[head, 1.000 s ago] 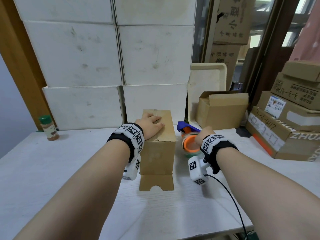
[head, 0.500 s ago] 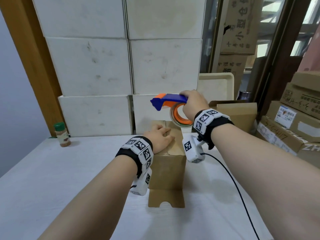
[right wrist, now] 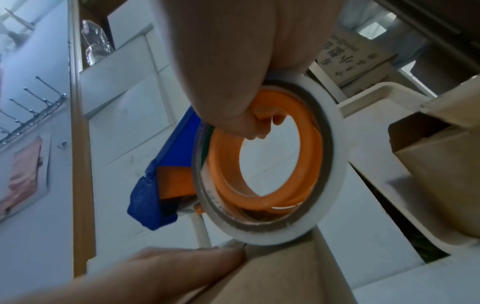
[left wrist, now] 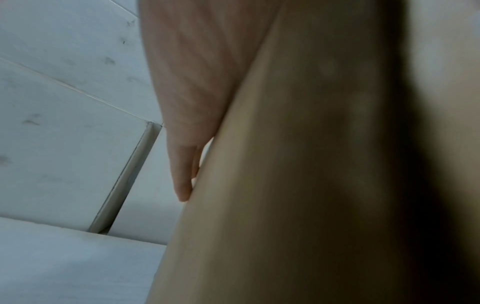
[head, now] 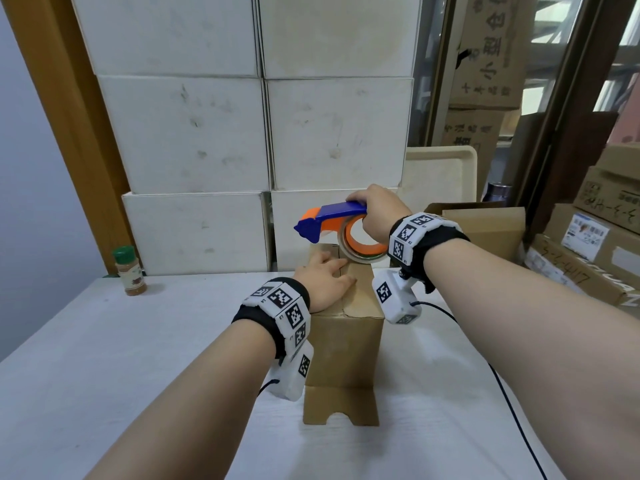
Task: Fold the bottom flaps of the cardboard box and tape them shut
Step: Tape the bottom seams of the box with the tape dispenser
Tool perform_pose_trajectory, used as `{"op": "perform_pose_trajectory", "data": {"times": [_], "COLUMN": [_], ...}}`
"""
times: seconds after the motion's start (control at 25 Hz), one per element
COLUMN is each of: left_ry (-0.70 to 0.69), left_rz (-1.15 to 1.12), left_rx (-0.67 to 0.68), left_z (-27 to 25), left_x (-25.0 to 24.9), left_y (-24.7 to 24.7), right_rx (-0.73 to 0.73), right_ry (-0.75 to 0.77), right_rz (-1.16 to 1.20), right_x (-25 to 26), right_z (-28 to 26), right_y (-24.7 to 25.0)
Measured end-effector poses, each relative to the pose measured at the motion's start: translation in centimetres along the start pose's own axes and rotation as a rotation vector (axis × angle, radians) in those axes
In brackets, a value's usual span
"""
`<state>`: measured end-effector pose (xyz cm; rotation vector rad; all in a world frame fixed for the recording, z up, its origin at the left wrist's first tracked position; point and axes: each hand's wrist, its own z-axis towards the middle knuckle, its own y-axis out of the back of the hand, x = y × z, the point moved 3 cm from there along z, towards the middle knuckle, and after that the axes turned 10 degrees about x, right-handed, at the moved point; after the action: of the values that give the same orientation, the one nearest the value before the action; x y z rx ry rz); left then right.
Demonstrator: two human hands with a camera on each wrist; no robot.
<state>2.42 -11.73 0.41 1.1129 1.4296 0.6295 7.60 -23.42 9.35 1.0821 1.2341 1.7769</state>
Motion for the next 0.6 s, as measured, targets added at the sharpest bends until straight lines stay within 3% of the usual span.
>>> {"op": "perform_pose_trajectory", "data": {"times": [0.24, 0.6], "left_ry": [-0.086, -0.186], "left_rz": [-0.167, -1.194], "left_rx": [0.07, -0.08], "left_z": [-0.7, -0.5], "left_x": [0.3, 4.2], "left_y": [1.1, 1.6], "right_rx": [0.032, 0.038], "right_ry": [0.034, 0.038], "right_rz": [-0.033, -0.021], "right_x": [0.4, 0.2], "right_z": [0.1, 0.2], "right_y": [0.0, -0.1]}}
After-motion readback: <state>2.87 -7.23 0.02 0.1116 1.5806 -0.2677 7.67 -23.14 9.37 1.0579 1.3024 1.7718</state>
